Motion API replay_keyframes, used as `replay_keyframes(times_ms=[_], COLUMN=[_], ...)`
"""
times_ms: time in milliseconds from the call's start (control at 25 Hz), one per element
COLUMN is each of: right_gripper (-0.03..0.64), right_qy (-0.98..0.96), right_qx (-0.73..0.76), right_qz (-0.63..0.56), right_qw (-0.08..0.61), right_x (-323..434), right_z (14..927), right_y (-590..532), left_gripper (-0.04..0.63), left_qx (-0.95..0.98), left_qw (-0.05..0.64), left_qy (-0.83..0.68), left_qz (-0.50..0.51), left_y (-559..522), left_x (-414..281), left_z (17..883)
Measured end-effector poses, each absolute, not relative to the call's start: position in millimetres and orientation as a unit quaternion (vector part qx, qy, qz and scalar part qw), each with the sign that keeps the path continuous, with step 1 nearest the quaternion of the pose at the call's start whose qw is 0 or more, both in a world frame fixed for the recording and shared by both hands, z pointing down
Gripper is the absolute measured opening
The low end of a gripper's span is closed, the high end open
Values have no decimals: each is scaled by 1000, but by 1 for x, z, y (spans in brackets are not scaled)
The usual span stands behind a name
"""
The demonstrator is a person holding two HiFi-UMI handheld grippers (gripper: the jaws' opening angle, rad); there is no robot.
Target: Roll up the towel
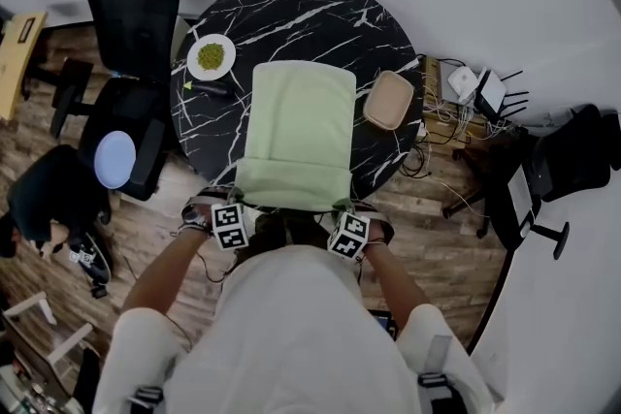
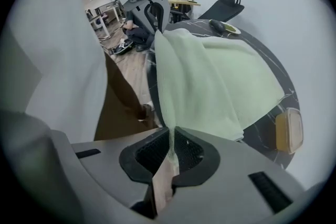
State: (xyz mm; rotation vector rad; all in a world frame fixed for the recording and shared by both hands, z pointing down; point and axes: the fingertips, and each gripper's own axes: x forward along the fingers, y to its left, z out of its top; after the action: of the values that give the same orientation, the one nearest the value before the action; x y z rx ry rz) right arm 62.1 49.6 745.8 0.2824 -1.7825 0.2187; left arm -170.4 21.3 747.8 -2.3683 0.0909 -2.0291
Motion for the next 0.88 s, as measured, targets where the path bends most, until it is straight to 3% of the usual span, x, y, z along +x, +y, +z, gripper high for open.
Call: replay_keyframes(times_ms=[360, 680, 880], right_gripper=[21, 21, 21], right_qy=[-753, -796, -789], right_qx=[23, 137, 188], right_qz=[268, 250, 181], right_qw=[600, 534, 556], right_x=[68, 76, 85], right_z=[716, 662, 671], right_y=[131, 22, -35], left_gripper=[28, 28, 29], left_qx=[-767, -796, -799], left_qw=[-100, -84, -38], left_qy=[-108, -20, 58], left_qz=[-625, -599, -598], left_y=[113, 15, -53], left_x=[-169, -165, -153], left_z=[727, 679, 685])
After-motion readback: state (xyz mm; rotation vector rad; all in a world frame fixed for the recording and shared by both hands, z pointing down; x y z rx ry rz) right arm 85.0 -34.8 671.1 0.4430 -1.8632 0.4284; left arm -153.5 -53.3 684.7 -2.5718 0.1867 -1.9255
